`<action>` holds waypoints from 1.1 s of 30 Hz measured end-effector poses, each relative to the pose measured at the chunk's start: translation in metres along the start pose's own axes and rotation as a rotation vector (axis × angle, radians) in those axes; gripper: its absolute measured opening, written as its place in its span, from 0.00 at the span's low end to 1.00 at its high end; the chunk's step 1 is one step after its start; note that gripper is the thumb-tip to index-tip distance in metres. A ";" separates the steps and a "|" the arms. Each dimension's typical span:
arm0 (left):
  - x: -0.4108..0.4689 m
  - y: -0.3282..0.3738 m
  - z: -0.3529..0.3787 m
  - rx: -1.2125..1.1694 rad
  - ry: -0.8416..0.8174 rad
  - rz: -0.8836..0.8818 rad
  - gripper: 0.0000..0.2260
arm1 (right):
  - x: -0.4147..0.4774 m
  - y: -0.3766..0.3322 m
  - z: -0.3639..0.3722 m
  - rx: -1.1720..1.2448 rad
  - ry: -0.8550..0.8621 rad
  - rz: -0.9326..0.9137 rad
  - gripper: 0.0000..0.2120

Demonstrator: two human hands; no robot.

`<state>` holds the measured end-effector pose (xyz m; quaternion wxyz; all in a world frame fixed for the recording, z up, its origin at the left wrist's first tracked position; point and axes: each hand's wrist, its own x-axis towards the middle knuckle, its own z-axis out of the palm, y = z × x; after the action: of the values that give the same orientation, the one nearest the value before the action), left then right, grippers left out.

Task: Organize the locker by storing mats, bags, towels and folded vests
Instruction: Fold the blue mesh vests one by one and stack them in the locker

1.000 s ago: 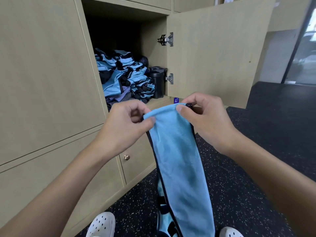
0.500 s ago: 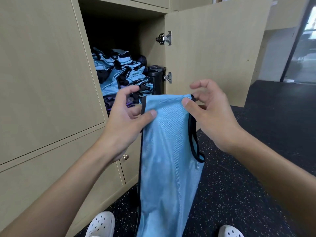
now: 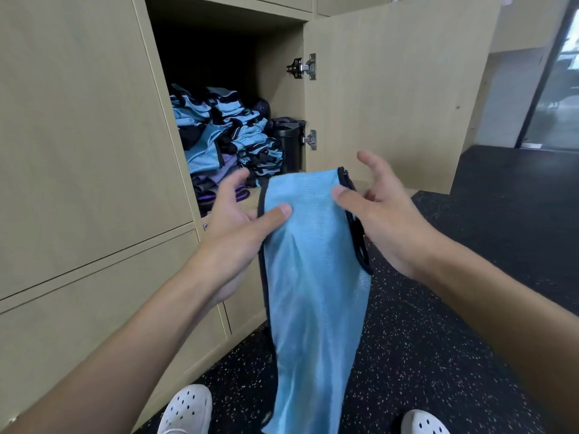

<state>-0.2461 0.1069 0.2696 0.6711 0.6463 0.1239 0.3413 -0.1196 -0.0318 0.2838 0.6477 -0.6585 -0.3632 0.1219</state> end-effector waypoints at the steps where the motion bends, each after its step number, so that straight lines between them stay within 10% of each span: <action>1: 0.002 0.004 0.001 -0.022 0.024 0.042 0.32 | -0.002 0.000 -0.003 0.013 -0.113 0.040 0.42; 4: 0.006 0.007 -0.001 -0.041 0.145 0.138 0.27 | -0.008 0.004 -0.004 -0.071 -0.355 0.097 0.47; 9: -0.006 -0.013 -0.002 0.054 -0.017 -0.081 0.51 | -0.002 0.004 -0.002 0.066 -0.162 0.044 0.39; 13: -0.006 -0.017 -0.001 -0.054 -0.080 -0.005 0.42 | 0.004 0.003 -0.013 0.120 -0.054 0.026 0.40; 18: 0.000 -0.009 0.000 -0.031 0.047 0.169 0.36 | -0.004 0.004 -0.019 0.008 -0.383 0.110 0.46; 33: -0.015 -0.036 0.016 0.165 -0.106 0.104 0.47 | 0.005 0.013 -0.014 -0.109 -0.172 -0.090 0.38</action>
<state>-0.2366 0.0881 0.2331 0.6026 0.7221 0.0821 0.3297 -0.1037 -0.0379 0.2750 0.5822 -0.6631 -0.4525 0.1288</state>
